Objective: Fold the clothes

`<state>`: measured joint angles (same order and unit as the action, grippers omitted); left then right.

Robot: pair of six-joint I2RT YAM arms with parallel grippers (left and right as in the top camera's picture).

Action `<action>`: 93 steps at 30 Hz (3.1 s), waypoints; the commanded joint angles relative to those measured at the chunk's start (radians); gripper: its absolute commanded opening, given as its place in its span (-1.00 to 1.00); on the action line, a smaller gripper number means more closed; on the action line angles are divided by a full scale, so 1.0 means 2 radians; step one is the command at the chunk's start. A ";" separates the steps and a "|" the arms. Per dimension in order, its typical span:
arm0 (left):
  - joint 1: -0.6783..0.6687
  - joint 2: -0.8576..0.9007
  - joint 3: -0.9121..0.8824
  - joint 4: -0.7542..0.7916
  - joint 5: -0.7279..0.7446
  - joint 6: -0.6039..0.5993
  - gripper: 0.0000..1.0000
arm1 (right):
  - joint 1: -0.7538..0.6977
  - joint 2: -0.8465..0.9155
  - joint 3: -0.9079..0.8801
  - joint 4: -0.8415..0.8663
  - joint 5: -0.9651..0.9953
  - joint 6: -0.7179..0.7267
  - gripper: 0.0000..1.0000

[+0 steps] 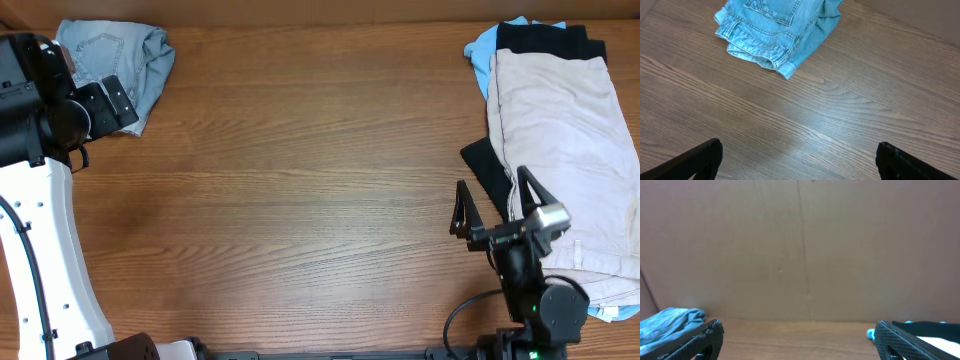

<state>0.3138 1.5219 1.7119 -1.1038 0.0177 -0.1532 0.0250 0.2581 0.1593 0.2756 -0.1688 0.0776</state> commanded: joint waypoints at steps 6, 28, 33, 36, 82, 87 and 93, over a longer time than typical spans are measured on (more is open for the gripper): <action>0.000 0.001 0.006 0.000 -0.003 0.010 1.00 | -0.007 -0.071 -0.075 0.002 0.002 0.000 1.00; 0.000 0.001 0.006 0.000 -0.003 0.010 1.00 | -0.007 -0.128 -0.076 -0.172 0.009 0.000 1.00; 0.000 0.001 0.006 0.000 -0.003 0.009 1.00 | -0.007 -0.128 -0.076 -0.172 0.009 0.000 1.00; 0.000 0.001 0.006 0.000 -0.003 0.009 0.99 | -0.007 -0.128 -0.076 -0.172 0.009 0.000 1.00; -0.066 -0.384 -0.285 0.181 -0.024 0.025 1.00 | -0.007 -0.128 -0.076 -0.172 0.009 0.000 1.00; -0.066 -0.476 -0.472 0.336 0.031 0.021 1.00 | -0.007 -0.128 -0.076 -0.172 0.009 0.000 1.00; -0.077 -0.569 -0.628 0.459 0.044 0.007 1.00 | -0.007 -0.128 -0.076 -0.172 0.009 0.000 1.00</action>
<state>0.1802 0.4664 0.5510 -0.2436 0.0700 -0.1272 0.0143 0.0128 0.0185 -0.0734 -0.1566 0.0784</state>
